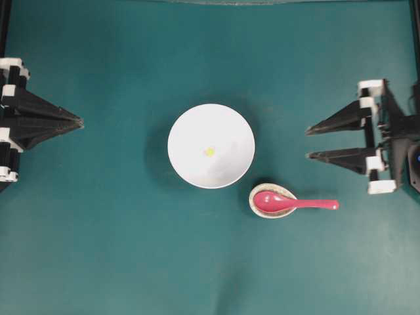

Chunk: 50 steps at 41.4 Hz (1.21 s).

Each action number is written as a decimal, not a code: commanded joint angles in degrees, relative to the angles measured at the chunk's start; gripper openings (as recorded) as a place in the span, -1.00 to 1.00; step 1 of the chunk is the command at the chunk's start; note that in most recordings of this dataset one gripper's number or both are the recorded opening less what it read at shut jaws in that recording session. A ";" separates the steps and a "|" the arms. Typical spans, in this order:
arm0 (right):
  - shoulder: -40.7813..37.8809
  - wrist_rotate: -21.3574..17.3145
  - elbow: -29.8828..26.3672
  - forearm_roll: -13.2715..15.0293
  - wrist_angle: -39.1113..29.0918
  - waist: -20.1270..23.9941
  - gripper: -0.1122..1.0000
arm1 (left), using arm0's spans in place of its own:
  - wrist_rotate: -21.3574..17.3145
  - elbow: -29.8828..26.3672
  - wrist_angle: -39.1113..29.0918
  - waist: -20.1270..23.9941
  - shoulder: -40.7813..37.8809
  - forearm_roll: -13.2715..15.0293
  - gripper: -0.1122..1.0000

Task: Scoop the yellow hexagonal prism block from the bowl with a spoon using the right arm.
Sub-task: 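Move the right gripper toward the pink spoon handle on the spoon rest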

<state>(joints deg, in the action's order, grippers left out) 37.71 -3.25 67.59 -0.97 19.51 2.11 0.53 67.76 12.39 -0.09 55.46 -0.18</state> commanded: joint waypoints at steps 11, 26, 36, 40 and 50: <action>-8.79 -1.76 -0.18 -1.23 6.68 3.60 0.14 | 0.09 -1.49 0.26 -0.09 -0.44 -0.09 -0.66; -14.15 -1.93 5.80 -8.26 18.63 9.32 0.14 | 0.09 -1.49 0.00 -0.09 -0.62 -0.09 -0.66; -18.11 -1.93 9.40 -13.62 25.66 12.92 0.14 | 0.09 -1.49 -0.79 -0.09 -0.62 -0.09 -0.66; -20.48 -1.93 9.93 -15.56 27.60 14.24 0.14 | 0.09 -1.41 -0.79 -0.09 -0.62 -0.09 -0.66; -28.92 -1.93 9.67 -22.68 33.66 19.69 0.13 | 0.09 -1.41 -1.14 -0.09 -0.70 -0.09 -0.66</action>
<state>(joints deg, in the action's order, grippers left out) 10.63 -5.27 77.87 -21.45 50.45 20.04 0.53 67.76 11.16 -0.09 55.37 -0.18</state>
